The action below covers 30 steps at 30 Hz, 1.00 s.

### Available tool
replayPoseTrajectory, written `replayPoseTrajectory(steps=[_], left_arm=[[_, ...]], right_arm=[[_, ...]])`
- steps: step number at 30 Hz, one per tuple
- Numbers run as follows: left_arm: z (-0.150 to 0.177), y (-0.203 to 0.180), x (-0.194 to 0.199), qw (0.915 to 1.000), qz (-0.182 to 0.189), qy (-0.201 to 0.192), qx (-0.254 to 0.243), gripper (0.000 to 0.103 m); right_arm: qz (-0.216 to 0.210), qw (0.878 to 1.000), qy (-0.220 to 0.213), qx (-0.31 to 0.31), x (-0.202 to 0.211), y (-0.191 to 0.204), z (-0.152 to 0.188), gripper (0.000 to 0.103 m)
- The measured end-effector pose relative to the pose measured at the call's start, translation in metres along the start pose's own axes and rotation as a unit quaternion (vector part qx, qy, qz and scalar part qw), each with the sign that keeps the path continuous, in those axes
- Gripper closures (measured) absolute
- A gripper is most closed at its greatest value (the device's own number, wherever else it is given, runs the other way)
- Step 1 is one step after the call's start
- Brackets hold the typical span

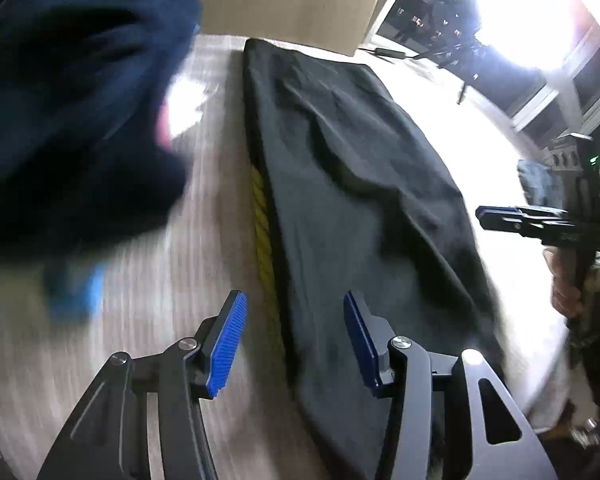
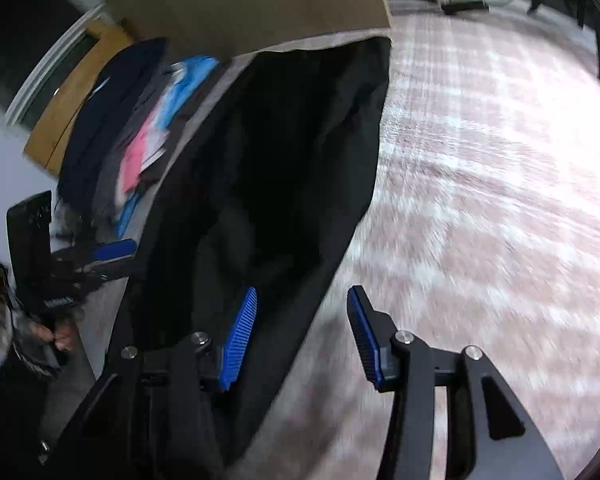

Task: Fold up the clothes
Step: 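Grasp the folded jacket's cuffed end with both grippers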

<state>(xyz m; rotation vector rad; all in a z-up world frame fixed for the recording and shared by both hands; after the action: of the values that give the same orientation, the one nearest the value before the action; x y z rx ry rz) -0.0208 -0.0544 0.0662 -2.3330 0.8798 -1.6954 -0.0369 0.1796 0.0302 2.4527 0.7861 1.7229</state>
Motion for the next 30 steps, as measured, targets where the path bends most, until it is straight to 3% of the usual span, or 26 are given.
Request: replayPoseTrajectory(steps=[4,7,11,12,14,17,22,30], left_arm=[[0.060,-0.007,0.017,0.9973,0.032,0.042,0.050,0.055],[0.084,-0.012,0.015,0.9942,0.047,0.058,0.077,0.055],[0.089,-0.021,0.004,0.9944,0.041,0.064,0.074,0.058],[0.089,-0.021,0.002,0.9942,0.040,0.067,0.074,0.066],[0.090,-0.021,0.001,0.9935,0.044,0.069,0.079,0.071],[0.094,-0.018,0.011,0.9936,0.048,0.063,0.081,0.074],[0.098,-0.022,0.023,0.9926,0.060,0.049,0.094,0.092],[0.103,-0.040,0.045,0.9893,0.098,0.032,0.103,0.094]], right_arm=[[-0.029,0.997,-0.002,0.067,0.038,0.045,0.059,0.056],[-0.033,0.990,0.011,0.138,0.042,0.085,0.103,0.056],[0.009,0.968,0.020,0.249,0.023,0.127,0.144,0.056],[0.026,0.963,0.019,0.269,0.017,0.133,0.150,0.056],[0.061,0.954,0.014,0.293,0.007,0.137,0.156,0.056],[0.071,0.954,0.017,0.290,-0.002,0.135,0.158,0.057],[0.074,0.956,0.015,0.284,0.003,0.132,0.157,0.077],[0.088,0.952,0.001,0.293,0.024,0.133,0.155,0.082]])
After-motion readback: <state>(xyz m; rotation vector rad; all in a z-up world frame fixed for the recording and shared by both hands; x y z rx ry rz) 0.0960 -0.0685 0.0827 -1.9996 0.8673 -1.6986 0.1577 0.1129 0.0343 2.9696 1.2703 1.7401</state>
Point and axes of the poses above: each gripper's, at about its wrist camera, not at the fingertips, and x roughly against the way its jaws point, y to its left, z to its underside, the point moved 5 cm from there along -x, roughly the way its jaws point, and after that the axes turned 6 degrees about z, right-handed, at the moved point
